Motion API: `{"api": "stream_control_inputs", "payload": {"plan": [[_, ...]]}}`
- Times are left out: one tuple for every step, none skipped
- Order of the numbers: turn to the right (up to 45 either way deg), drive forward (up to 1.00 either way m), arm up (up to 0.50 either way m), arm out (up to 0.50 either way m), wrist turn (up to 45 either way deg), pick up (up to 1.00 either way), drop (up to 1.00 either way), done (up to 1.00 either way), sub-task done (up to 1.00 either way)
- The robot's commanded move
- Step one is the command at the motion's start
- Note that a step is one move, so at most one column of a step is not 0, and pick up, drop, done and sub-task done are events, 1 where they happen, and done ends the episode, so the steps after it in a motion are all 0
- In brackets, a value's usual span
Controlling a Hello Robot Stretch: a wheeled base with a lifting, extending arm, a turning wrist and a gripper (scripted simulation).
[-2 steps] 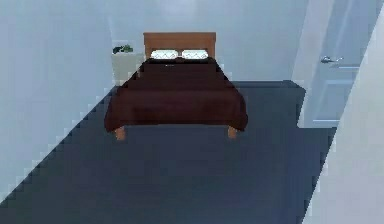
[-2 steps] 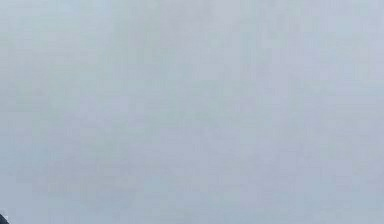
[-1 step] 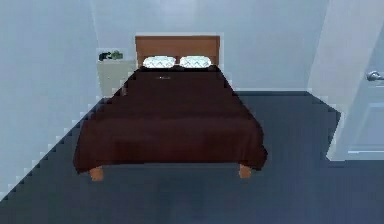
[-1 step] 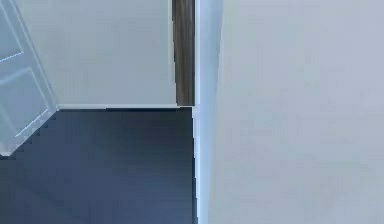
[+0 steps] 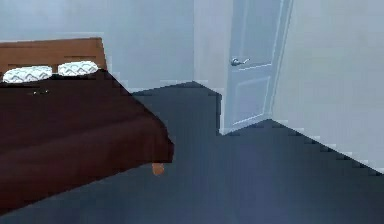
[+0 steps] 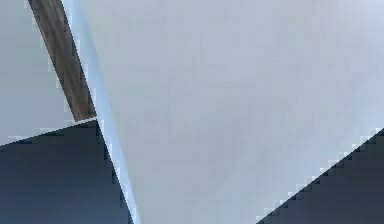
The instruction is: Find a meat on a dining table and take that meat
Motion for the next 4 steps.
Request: {"api": "stream_control_inputs", "payload": {"plan": [[0.0, 0.05, 0.00, 0.00, 0.0, 0.00, 0.00, 0.00, 0.00], [9.0, 0.00, 0.00, 0.00, 0.0, 0.00, 0.00, 0.00, 0.00], [0.0, 1.00, 0.00, 0.00, 0.0, 0.00, 0.00, 0.00, 0.00], [0.0, 0.75, 0.00, 0.00, 0.0, 0.00, 0.00, 0.00, 0.00]]}}
